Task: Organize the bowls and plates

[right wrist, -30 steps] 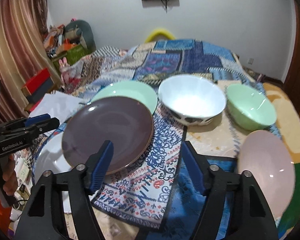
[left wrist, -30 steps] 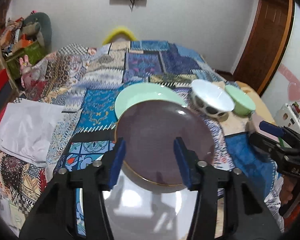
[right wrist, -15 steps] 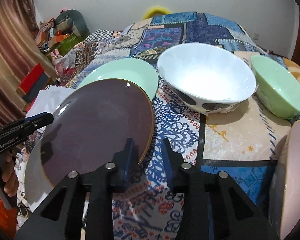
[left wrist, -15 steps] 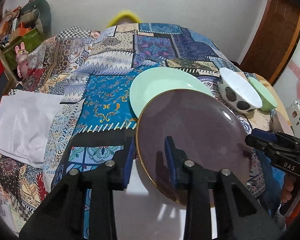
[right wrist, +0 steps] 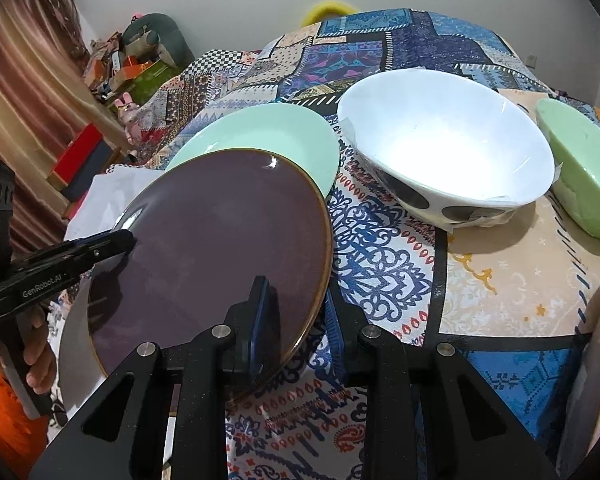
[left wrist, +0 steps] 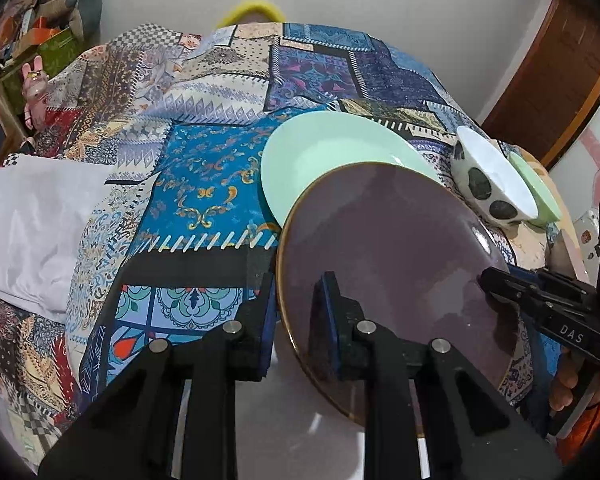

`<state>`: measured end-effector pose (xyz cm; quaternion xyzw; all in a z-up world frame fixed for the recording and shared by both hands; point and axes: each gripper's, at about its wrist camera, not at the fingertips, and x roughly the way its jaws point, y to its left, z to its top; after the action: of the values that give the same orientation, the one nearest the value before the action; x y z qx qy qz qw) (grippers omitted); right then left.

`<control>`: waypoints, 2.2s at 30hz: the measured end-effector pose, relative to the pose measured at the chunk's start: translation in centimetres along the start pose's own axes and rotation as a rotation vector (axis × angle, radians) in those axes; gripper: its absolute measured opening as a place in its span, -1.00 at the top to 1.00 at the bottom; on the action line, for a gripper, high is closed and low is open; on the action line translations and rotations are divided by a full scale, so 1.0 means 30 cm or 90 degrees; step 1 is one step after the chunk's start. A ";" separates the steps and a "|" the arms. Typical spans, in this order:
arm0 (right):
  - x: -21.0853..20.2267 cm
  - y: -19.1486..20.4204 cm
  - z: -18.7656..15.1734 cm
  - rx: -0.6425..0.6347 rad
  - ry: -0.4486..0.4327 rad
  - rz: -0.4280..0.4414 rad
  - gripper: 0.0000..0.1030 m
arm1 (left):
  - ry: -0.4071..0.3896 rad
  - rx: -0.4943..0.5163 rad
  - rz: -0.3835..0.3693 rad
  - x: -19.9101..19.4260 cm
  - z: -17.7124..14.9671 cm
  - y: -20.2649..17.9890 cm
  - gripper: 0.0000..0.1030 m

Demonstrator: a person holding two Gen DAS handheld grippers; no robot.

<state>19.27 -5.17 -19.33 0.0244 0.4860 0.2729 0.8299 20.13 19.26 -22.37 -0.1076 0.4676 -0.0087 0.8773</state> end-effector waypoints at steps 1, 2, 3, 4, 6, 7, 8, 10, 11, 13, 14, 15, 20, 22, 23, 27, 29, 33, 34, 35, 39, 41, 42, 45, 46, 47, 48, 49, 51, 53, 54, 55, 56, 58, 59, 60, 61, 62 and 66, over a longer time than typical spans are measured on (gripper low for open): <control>0.001 0.003 0.003 -0.002 0.000 -0.001 0.53 | -0.001 0.001 0.003 0.001 0.000 -0.002 0.58; 0.000 0.005 0.003 -0.004 0.000 -0.002 0.53 | -0.002 0.002 0.004 0.002 0.000 -0.004 0.58; -0.001 0.006 0.005 -0.004 0.000 -0.001 0.53 | -0.002 0.003 0.004 0.004 0.001 -0.005 0.58; -0.003 0.006 0.006 -0.004 -0.001 0.000 0.55 | -0.001 0.005 0.005 0.004 0.002 -0.005 0.58; -0.005 -0.002 0.005 0.001 0.000 0.000 0.55 | 0.002 0.005 0.006 0.002 0.003 -0.004 0.58; -0.006 -0.005 0.004 0.004 -0.001 -0.001 0.55 | 0.003 0.007 0.012 0.000 0.002 -0.009 0.58; -0.008 -0.008 0.004 0.006 -0.003 -0.002 0.56 | 0.003 0.010 0.017 -0.004 0.000 -0.015 0.58; -0.013 -0.017 0.002 0.013 -0.005 -0.001 0.56 | 0.002 0.010 0.018 -0.010 -0.008 -0.024 0.58; -0.016 -0.019 -0.001 0.015 -0.005 0.002 0.56 | 0.005 0.002 0.011 -0.013 -0.013 -0.023 0.58; -0.020 -0.026 -0.005 0.020 -0.004 0.005 0.57 | 0.006 -0.005 0.003 -0.019 -0.020 -0.025 0.58; -0.023 -0.026 -0.008 0.020 -0.004 0.004 0.58 | 0.006 -0.009 0.000 -0.021 -0.022 -0.025 0.58; -0.026 -0.025 -0.011 0.021 -0.004 0.004 0.58 | 0.005 -0.012 -0.001 -0.025 -0.025 -0.028 0.58; -0.058 -0.035 -0.024 0.029 -0.012 0.006 0.60 | -0.001 -0.009 0.001 -0.042 -0.038 -0.055 0.58; -0.077 -0.039 -0.030 0.030 -0.015 0.006 0.60 | -0.004 -0.009 -0.004 -0.054 -0.043 -0.064 0.58; -0.084 -0.039 -0.035 0.029 -0.017 0.004 0.60 | -0.005 -0.008 -0.006 -0.061 -0.045 -0.069 0.58; -0.125 -0.038 -0.048 0.024 -0.026 -0.003 0.61 | -0.010 -0.002 -0.006 -0.089 -0.059 -0.097 0.58; -0.147 -0.038 -0.056 0.023 -0.030 -0.004 0.61 | -0.010 -0.005 -0.010 -0.102 -0.068 -0.108 0.58; -0.194 -0.041 -0.069 0.021 -0.038 -0.007 0.61 | -0.020 -0.003 -0.017 -0.148 -0.087 -0.141 0.58; -0.206 -0.042 -0.074 0.021 -0.040 -0.007 0.61 | -0.021 -0.002 -0.018 -0.157 -0.092 -0.146 0.58; -0.219 -0.042 -0.078 0.019 -0.043 -0.008 0.61 | -0.022 0.001 -0.019 -0.173 -0.097 -0.158 0.58; -0.259 -0.048 -0.098 0.021 -0.052 -0.010 0.61 | -0.028 0.006 -0.024 -0.219 -0.112 -0.190 0.58; -0.276 -0.052 -0.107 0.022 -0.054 -0.010 0.61 | -0.029 0.007 -0.025 -0.236 -0.121 -0.208 0.58; -0.285 -0.056 -0.113 0.025 -0.055 -0.010 0.61 | -0.031 0.008 -0.026 -0.250 -0.128 -0.219 0.58; -0.312 -0.064 -0.131 0.028 -0.062 -0.012 0.61 | -0.033 0.012 -0.029 -0.280 -0.147 -0.249 0.58; -0.321 -0.067 -0.138 0.029 -0.064 -0.014 0.61 | -0.035 0.015 -0.029 -0.290 -0.155 -0.260 0.58; -0.329 -0.070 -0.145 0.030 -0.066 -0.015 0.61 | -0.035 0.019 -0.029 -0.298 -0.164 -0.271 0.58; -0.337 -0.075 -0.153 0.032 -0.067 -0.016 0.61 | -0.036 0.024 -0.027 -0.306 -0.173 -0.283 0.58; -0.342 -0.080 -0.160 0.034 -0.068 -0.018 0.61 | -0.036 0.027 -0.026 -0.313 -0.181 -0.295 0.58; -0.353 -0.094 -0.172 0.038 -0.067 -0.018 0.61 | -0.034 0.029 -0.026 -0.320 -0.196 -0.317 0.58; -0.360 -0.102 -0.186 0.041 -0.065 -0.021 0.61 | -0.032 0.028 -0.029 -0.325 -0.208 -0.332 0.58; -0.363 -0.110 -0.195 0.043 -0.065 -0.022 0.61 | -0.030 0.027 -0.031 -0.326 -0.217 -0.342 0.58; -0.365 -0.120 -0.203 0.046 -0.063 -0.023 0.61 | -0.028 0.024 -0.033 -0.326 -0.224 -0.348 0.58; -0.369 -0.122 -0.210 0.048 -0.062 -0.024 0.61 | -0.023 0.022 -0.037 -0.325 -0.232 -0.358 0.58; -0.373 -0.137 -0.224 0.055 -0.060 -0.025 0.61 | -0.019 0.024 -0.038 -0.320 -0.241 -0.376 0.58; -0.378 -0.138 -0.232 0.057 -0.059 -0.027 0.61 | -0.017 0.027 -0.039 -0.318 -0.248 -0.385 0.58; -0.379 -0.144 -0.237 0.060 -0.057 -0.029 0.61 | -0.015 0.031 -0.041 -0.315 -0.255 -0.397 0.58; -0.377 -0.151 -0.242 0.062 -0.055 -0.030 0.61 | -0.012 0.032 -0.042 -0.313 -0.263 -0.408 0.58; -0.378 -0.159 -0.249 0.063 -0.053 -0.030 0.61 | -0.006 0.033 -0.045 -0.306 -0.269 -0.418 0.58; -0.371 -0.185 -0.273 0.073 -0.042 -0.033 0.61 | 0.009 0.037 -0.046 -0.280 -0.285 -0.448 0.58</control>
<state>10.72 -17.02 -16.52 0.0681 0.4734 0.2222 0.8496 9.52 5.56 -17.45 -0.0989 0.4689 -0.0550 0.8760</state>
